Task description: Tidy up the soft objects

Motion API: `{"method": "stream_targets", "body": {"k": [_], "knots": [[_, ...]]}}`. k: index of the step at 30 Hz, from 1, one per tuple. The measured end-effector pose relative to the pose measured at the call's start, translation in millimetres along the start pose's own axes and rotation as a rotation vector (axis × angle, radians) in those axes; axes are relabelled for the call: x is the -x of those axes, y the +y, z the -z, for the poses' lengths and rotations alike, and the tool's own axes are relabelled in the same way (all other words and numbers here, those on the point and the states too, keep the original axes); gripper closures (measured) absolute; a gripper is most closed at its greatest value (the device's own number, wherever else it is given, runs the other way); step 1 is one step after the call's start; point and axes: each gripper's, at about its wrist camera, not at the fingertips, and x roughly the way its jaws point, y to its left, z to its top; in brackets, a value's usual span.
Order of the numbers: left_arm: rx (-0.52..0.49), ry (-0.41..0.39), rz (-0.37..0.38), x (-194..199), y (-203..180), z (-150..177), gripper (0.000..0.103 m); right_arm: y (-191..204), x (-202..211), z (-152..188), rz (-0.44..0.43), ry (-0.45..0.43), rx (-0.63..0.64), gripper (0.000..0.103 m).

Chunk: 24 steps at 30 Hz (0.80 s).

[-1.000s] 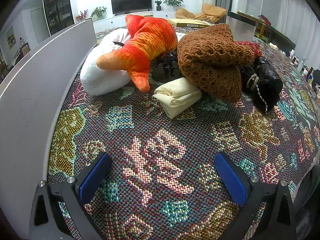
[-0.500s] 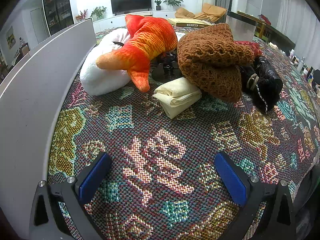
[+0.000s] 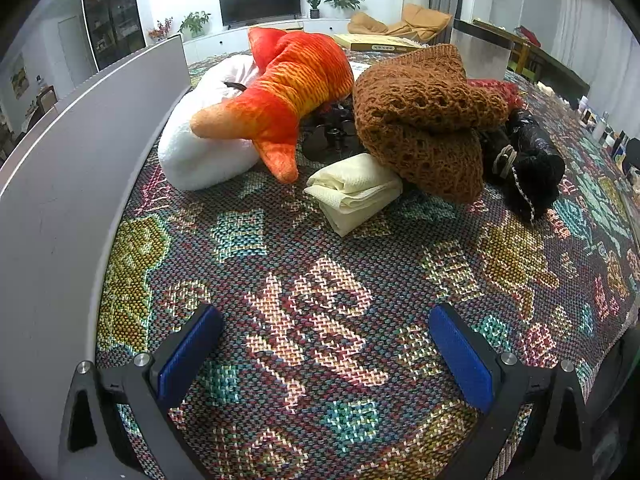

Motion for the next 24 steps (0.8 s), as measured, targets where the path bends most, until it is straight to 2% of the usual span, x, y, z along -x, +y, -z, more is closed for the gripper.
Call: {"method": "stream_targets", "body": {"k": [6,13,15,17,21,24], "knots": [[-0.018,0.034,0.012,-0.6,0.6,-3.2,0.0,-4.4,-2.2,-0.3,-0.015,0.008,-0.025,0.01],[-0.047,0.051,0.037,5.5,7.5,3.7,0.0,-38.5,-18.1,5.9,-0.104,0.105,-0.252,0.01],[-0.055,0.049,0.041,9.1,10.5,9.6,0.0,-39.0,-23.8,7.5,-0.14,0.144,-0.264,0.01],[-0.062,0.043,0.046,12.9,13.5,15.3,0.0,-26.0,-32.7,4.9,-0.176,0.194,-0.21,0.01],[-0.069,0.036,0.052,17.8,19.2,23.7,0.0,22.0,-51.6,3.6,-0.286,0.311,-0.009,0.01],[-0.066,0.038,0.05,20.1,23.4,26.7,0.0,59.2,-64.1,2.3,-0.304,0.327,0.142,0.011]]}}
